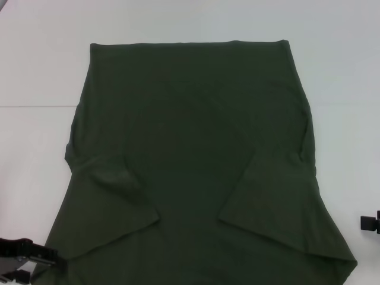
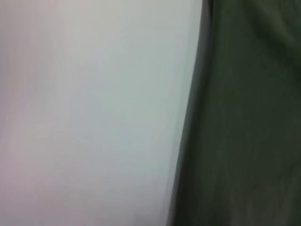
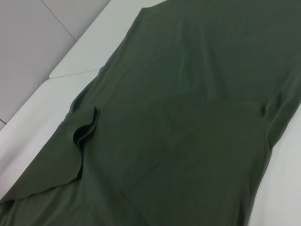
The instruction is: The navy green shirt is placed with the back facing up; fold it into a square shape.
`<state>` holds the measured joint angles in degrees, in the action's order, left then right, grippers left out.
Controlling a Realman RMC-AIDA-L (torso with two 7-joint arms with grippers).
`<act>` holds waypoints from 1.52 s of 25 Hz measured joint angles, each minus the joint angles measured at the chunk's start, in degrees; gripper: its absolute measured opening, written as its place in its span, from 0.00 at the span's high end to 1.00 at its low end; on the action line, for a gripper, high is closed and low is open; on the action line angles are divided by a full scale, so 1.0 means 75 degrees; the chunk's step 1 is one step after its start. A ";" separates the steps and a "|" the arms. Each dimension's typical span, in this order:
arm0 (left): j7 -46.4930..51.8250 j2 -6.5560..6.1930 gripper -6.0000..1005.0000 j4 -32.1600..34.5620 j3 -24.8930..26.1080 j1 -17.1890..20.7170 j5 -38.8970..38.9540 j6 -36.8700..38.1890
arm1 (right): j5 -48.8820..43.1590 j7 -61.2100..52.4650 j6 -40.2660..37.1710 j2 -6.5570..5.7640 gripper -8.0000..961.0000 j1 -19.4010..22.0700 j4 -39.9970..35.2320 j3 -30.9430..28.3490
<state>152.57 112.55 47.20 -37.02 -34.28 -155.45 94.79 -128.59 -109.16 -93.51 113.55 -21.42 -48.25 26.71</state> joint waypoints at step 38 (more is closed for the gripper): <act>-0.0255 0.0039 0.12 0.0095 -0.0364 -0.0023 -0.0057 -0.0194 | 0.0009 -0.0021 0.0011 0.0000 0.10 -0.0130 0.0000 0.0012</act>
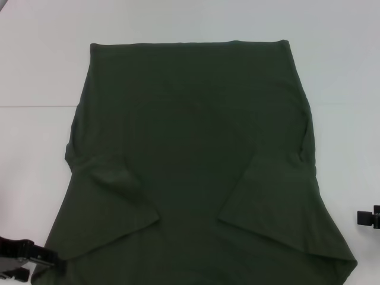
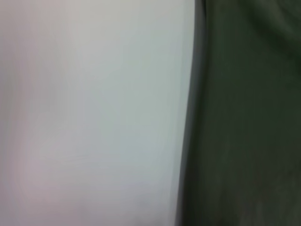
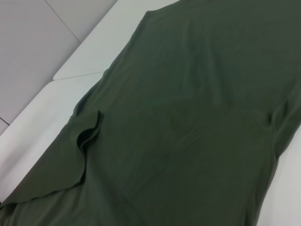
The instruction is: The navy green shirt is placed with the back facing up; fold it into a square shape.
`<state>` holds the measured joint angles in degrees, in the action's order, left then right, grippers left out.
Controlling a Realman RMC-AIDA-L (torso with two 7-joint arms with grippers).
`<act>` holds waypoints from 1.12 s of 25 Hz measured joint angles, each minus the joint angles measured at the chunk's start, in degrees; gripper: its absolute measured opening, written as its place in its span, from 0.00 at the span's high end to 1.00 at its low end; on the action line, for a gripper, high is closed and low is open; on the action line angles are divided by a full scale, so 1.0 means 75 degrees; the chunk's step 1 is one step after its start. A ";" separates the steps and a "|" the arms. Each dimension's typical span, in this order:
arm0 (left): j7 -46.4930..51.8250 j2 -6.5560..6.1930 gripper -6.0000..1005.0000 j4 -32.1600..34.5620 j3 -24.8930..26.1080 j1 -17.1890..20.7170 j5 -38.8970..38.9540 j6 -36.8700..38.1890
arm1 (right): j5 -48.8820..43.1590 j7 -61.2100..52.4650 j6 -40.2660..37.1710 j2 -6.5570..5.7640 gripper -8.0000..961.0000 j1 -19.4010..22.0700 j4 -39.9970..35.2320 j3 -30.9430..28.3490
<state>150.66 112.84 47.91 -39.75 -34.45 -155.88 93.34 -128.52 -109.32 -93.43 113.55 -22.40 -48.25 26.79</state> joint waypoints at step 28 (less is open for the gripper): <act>-0.0327 0.0125 0.17 -0.0145 -0.0085 -0.0174 0.0582 0.0216 | -0.0008 -0.0038 -0.0001 0.0000 0.10 -0.0077 0.0000 -0.0011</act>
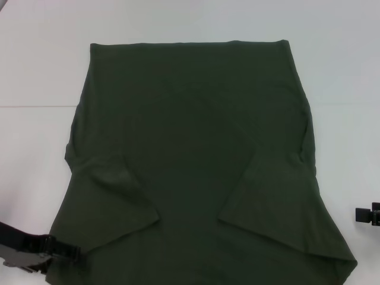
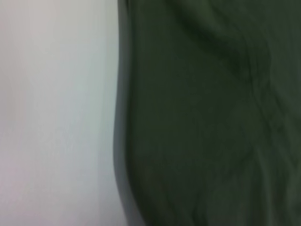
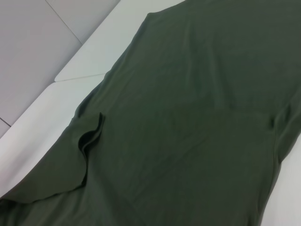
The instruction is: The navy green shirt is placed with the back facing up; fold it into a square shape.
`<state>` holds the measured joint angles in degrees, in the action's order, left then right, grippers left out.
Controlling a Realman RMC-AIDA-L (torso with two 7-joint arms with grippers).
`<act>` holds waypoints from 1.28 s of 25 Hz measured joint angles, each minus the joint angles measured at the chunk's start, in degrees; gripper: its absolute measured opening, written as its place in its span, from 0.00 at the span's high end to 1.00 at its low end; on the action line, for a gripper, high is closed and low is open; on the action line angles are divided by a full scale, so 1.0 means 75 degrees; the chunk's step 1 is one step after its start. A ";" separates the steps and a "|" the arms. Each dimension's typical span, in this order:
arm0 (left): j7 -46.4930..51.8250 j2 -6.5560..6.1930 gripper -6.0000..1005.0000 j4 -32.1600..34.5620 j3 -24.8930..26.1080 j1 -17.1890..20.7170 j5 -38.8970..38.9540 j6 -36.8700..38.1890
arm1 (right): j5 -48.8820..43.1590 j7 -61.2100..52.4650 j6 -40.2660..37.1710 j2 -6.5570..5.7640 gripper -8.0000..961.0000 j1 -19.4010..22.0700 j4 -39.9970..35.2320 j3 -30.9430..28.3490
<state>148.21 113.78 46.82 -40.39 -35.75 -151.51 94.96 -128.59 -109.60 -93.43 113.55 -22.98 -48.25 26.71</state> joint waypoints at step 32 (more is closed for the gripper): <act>-0.0307 0.0173 0.95 0.0619 -0.0671 0.0032 -0.0136 -0.0017 | -0.1342 -0.2552 -0.1192 -0.0315 0.10 -0.0379 -0.1476 0.0119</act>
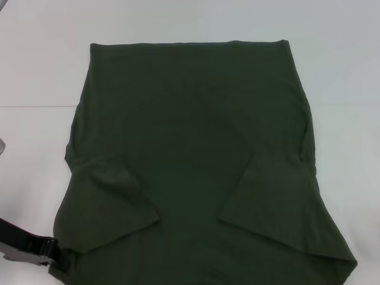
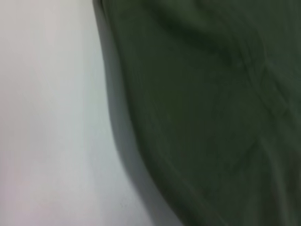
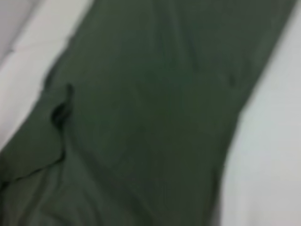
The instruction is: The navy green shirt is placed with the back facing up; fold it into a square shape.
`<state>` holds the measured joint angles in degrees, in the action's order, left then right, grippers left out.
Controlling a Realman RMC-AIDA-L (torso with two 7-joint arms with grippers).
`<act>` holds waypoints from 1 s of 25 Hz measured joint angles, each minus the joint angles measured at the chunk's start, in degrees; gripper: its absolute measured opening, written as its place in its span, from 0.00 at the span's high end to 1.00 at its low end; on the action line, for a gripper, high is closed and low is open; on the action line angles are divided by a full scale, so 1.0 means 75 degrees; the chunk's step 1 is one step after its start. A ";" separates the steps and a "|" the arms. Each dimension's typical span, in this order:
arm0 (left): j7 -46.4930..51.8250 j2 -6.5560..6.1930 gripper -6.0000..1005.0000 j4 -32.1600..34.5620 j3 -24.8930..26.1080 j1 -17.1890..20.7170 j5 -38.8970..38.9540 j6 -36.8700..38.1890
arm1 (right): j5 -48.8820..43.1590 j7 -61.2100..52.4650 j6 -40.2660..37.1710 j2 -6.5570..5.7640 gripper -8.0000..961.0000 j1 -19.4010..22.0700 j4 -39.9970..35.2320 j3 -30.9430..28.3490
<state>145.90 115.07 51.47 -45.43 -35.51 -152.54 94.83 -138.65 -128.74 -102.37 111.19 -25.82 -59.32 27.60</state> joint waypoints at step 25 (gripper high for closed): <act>-0.0367 0.0018 0.95 -0.0123 0.0033 0.0020 0.0006 0.0005 | -0.1854 -0.1773 -0.0288 0.0692 0.10 -0.0962 -0.0093 0.1220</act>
<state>143.15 115.21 50.54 -45.18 -35.36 -152.49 94.87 -152.56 -142.04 -104.53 116.38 -33.03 -60.01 36.75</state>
